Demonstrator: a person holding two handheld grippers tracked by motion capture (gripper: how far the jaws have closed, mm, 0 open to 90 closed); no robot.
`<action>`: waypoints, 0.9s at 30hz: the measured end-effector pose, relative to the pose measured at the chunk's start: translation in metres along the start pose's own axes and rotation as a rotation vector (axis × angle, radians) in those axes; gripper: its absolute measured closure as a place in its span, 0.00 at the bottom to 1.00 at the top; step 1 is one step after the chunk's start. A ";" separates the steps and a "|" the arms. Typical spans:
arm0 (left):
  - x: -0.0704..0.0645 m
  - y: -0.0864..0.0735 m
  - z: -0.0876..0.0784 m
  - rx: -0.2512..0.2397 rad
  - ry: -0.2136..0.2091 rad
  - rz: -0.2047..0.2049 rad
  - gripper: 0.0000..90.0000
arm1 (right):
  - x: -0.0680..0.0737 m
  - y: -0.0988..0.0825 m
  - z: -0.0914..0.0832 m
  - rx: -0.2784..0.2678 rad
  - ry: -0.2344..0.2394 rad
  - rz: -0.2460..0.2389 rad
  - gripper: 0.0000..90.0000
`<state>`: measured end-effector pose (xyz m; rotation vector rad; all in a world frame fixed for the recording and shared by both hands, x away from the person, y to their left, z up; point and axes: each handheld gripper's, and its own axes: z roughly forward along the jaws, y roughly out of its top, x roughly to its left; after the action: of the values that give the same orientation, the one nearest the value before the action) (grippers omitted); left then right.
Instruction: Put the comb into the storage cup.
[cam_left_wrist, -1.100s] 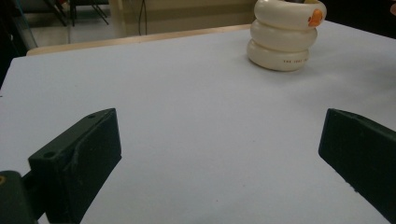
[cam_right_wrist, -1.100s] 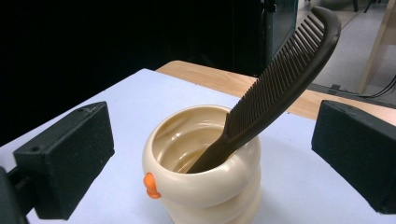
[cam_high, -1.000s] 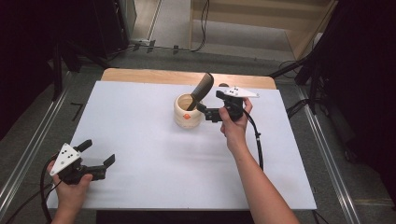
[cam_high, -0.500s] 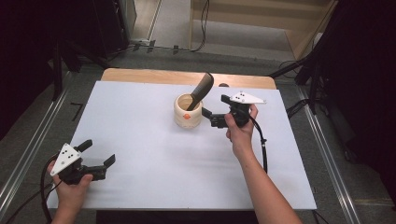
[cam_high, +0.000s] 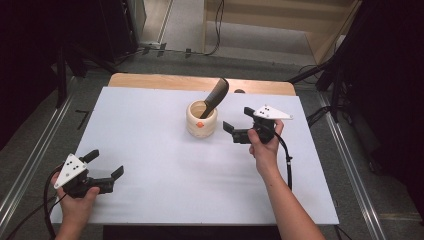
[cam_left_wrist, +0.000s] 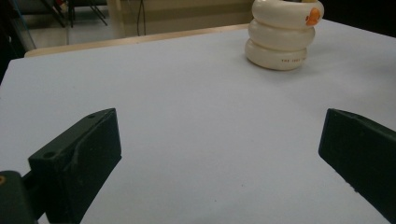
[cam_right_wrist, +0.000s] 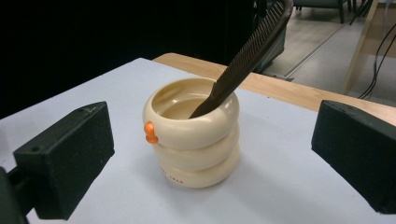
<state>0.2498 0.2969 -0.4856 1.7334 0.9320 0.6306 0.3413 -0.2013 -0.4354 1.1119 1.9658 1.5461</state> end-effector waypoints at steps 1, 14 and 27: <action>0.000 0.000 0.000 -0.001 0.000 0.001 0.00 | 0.000 -0.001 -0.002 -0.002 -0.005 -0.005 0.00; 0.000 0.000 0.000 0.002 -0.005 0.008 0.00 | -0.008 -0.018 -0.025 -0.016 -0.030 -0.009 0.00; -0.001 0.000 0.001 0.004 -0.011 0.015 0.00 | -0.017 -0.034 -0.051 -0.030 -0.057 -0.005 0.00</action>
<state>0.2497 0.2957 -0.4862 1.7475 0.9146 0.6289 0.3032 -0.2487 -0.4546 1.1257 1.9002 1.5192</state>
